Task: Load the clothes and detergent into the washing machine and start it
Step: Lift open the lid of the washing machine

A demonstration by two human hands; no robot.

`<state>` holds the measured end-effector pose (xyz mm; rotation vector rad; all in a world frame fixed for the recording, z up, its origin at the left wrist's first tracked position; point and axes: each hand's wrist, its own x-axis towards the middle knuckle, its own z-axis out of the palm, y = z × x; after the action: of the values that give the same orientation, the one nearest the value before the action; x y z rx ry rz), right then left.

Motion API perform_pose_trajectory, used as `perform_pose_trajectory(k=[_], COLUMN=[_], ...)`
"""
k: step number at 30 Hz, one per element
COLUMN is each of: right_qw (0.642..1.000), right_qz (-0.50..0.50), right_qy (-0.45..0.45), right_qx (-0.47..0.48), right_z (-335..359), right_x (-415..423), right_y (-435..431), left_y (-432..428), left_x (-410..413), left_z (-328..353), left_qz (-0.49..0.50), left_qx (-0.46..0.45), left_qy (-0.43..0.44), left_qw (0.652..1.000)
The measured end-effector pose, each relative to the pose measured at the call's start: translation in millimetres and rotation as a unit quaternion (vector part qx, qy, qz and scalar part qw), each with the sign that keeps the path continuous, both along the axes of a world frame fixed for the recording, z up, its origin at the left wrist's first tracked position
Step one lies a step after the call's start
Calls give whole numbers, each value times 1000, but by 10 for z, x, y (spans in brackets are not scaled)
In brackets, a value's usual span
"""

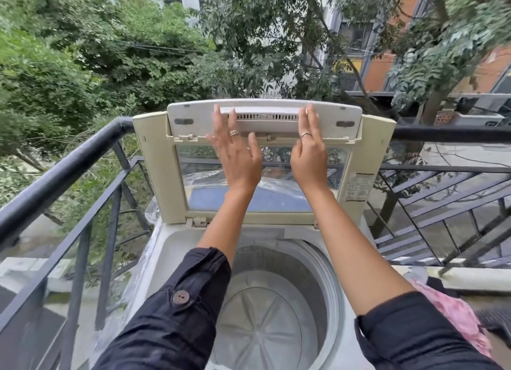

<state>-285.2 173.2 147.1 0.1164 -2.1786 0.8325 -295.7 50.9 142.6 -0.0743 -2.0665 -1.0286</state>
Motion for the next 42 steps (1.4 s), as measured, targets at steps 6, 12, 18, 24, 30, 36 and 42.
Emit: perform_pose_trajectory(k=[6, 12, 18, 24, 30, 36, 42], right_qw=[1000, 999, 997, 992, 987, 975, 940], right_qz=[-11, 15, -6, -27, -55, -92, -108], right_qy=[10, -41, -56, -85, -91, -98, -135], right_qx=[5, 1, -49, -88, -120, -179, -295], right_z=[9, 46, 72, -60, -273, -516, -780], right_x=[95, 245, 584, 779, 1021, 1320, 1586], right_y=[-21, -35, -14, 106, 331, 679, 1287], left_y=[69, 62, 69, 197, 462, 807, 1435], left_x=[294, 430, 604, 765, 963, 1192, 1428], left_z=[-72, -79, -8, -53, -316, -552, -757], left_qz=[36, 3, -54, -94, -116, -192, -229], left_qx=[37, 15, 74, 129, 156, 107, 98], left_qy=[-72, -142, -146, -133, -182, -269, -315], left_qw=[996, 990, 985, 978, 964, 938, 916])
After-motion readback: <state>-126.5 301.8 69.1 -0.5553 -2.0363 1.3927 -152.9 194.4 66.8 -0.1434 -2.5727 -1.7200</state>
